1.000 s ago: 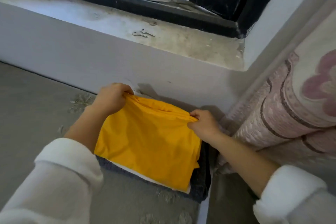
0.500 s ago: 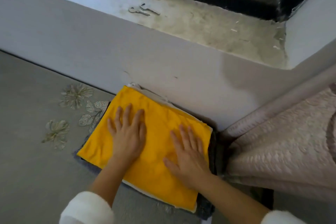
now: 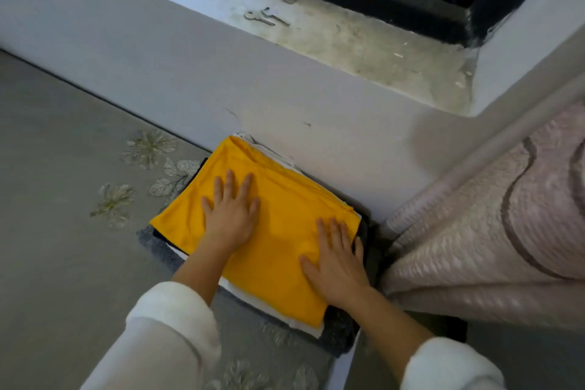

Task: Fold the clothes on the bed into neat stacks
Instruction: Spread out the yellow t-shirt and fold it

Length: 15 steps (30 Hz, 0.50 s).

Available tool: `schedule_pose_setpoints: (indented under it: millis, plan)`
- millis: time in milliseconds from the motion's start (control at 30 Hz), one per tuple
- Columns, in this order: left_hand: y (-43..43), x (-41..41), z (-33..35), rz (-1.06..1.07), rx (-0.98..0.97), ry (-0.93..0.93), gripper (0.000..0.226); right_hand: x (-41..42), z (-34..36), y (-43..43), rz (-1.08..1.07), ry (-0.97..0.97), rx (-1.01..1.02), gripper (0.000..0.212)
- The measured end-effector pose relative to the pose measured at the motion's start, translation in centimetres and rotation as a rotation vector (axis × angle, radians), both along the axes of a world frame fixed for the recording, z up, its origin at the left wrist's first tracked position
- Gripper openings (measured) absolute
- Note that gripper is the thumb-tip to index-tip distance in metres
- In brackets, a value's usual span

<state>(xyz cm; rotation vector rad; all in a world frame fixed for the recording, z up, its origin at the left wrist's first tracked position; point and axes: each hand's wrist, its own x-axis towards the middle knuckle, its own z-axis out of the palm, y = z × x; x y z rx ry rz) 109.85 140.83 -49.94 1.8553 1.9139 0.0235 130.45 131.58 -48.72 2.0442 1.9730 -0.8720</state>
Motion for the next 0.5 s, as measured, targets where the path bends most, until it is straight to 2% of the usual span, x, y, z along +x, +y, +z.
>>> schedule_pose_setpoints:
  millis: [133, 333, 500]
  plan:
    - [-7.2, 1.2, 2.7, 0.051, 0.07, -0.076, 0.056, 0.7, 2.4, -2.2, 0.057, 0.035, 0.07, 0.078]
    - [-18.5, 1.8, 7.4, 0.157, 0.021, -0.165, 0.05, 0.4, 6.9, -9.1, 0.14, 0.056, 0.139, 0.074]
    - [-29.0, 0.2, 10.9, 0.276, 0.117, -0.092, 0.046, -1.5, 9.6, -16.5, 0.271, 0.119, 0.202, 0.069]
